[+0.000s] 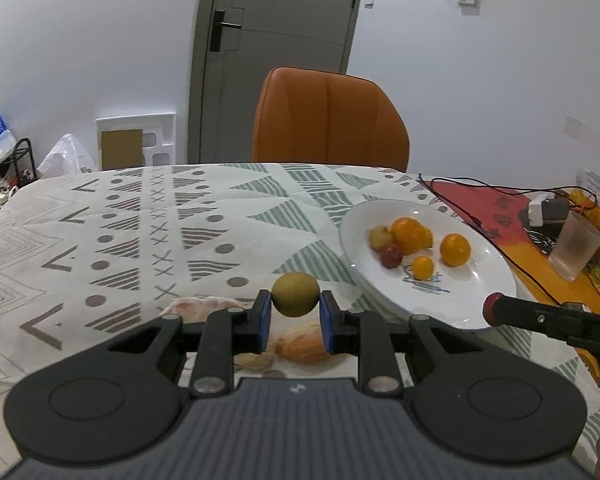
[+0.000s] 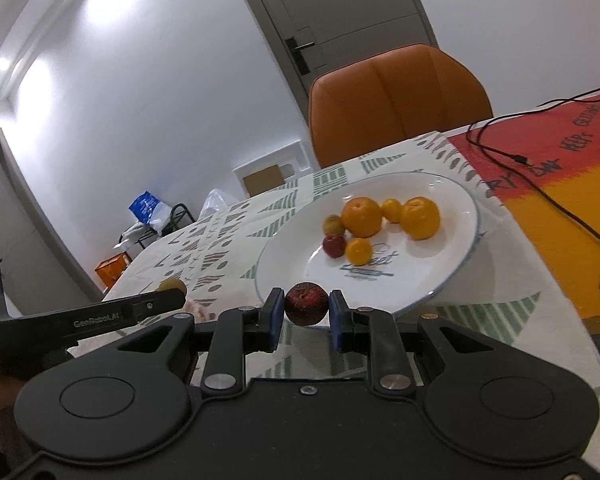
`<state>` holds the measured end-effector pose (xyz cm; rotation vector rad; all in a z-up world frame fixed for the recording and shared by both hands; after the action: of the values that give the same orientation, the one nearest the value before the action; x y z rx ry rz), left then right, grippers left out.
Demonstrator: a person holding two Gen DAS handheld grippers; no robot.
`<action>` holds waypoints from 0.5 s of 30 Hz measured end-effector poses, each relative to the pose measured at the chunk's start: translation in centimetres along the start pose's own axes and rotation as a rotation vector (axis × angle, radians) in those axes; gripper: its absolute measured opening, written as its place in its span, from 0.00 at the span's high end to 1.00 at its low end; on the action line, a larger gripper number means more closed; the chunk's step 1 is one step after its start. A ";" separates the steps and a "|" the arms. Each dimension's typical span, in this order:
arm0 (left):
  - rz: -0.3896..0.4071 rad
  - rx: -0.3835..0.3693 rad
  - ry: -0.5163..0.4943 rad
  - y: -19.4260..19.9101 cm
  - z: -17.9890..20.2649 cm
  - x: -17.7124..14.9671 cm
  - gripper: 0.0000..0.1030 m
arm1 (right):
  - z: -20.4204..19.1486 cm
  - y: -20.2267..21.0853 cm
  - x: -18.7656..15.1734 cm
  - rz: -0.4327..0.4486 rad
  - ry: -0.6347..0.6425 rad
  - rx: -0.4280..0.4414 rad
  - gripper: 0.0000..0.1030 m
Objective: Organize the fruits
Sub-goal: 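Release the plum into the plate with the right tool while the left tool drops the yellow-green fruit there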
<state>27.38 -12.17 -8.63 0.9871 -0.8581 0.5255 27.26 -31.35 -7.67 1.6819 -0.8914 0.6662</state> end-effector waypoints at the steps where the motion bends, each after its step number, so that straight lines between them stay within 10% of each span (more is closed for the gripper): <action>1: 0.000 -0.004 -0.003 -0.1 0.2 0.1 0.77 | 0.3 0.0 0.1 0.001 -0.003 -0.003 0.78; 15: -0.022 -0.024 -0.029 -1.9 2.2 0.1 0.77 | 3.0 0.0 1.1 0.032 -0.040 -0.038 0.76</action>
<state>27.97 -15.01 -8.89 0.9832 -0.8762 0.4819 27.85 -34.52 -7.66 1.6553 -0.9549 0.6352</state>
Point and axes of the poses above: each gripper's, at about its wrist camera, not at the fingertips, and y roughly against the way its jaws point, z to its right, x to its top, the point moved 10 cm from there along -y, roughly the way its jaws point, and after that the axes turned 15 degrees about -x, right-handed, at the moved point
